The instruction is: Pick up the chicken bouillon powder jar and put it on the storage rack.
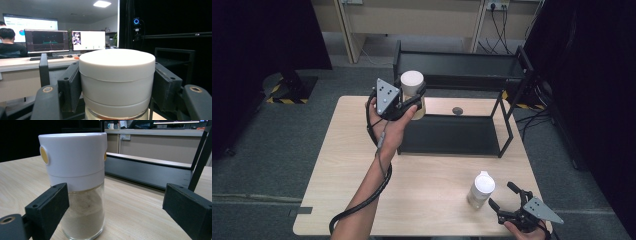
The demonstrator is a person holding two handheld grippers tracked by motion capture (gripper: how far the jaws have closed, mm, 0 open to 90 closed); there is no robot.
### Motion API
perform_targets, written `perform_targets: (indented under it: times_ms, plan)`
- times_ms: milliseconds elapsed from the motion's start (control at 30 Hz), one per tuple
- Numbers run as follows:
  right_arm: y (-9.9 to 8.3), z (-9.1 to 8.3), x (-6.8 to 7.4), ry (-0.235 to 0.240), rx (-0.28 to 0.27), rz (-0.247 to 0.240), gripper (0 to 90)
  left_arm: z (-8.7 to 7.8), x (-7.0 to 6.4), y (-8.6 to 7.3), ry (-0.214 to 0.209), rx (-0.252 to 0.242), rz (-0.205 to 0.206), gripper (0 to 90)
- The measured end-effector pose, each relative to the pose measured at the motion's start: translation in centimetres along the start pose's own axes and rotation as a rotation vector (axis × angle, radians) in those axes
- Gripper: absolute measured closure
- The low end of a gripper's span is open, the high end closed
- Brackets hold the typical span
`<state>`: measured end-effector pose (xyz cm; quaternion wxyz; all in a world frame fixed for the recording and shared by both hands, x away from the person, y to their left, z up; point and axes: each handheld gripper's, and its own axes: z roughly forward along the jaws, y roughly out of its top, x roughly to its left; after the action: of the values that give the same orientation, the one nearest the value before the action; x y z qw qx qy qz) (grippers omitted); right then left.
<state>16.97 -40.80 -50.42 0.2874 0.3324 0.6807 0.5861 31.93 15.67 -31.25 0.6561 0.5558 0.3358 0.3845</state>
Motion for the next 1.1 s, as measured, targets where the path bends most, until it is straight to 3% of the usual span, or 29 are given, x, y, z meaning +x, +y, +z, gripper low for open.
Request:
perform_targets:
  times_ms: [1100]
  plan:
    - [0.0,0.0,0.0,-0.002,-0.002,0.008,7.0,2.8,0.5,4.0,0.038,-0.004,0.009,33.4]
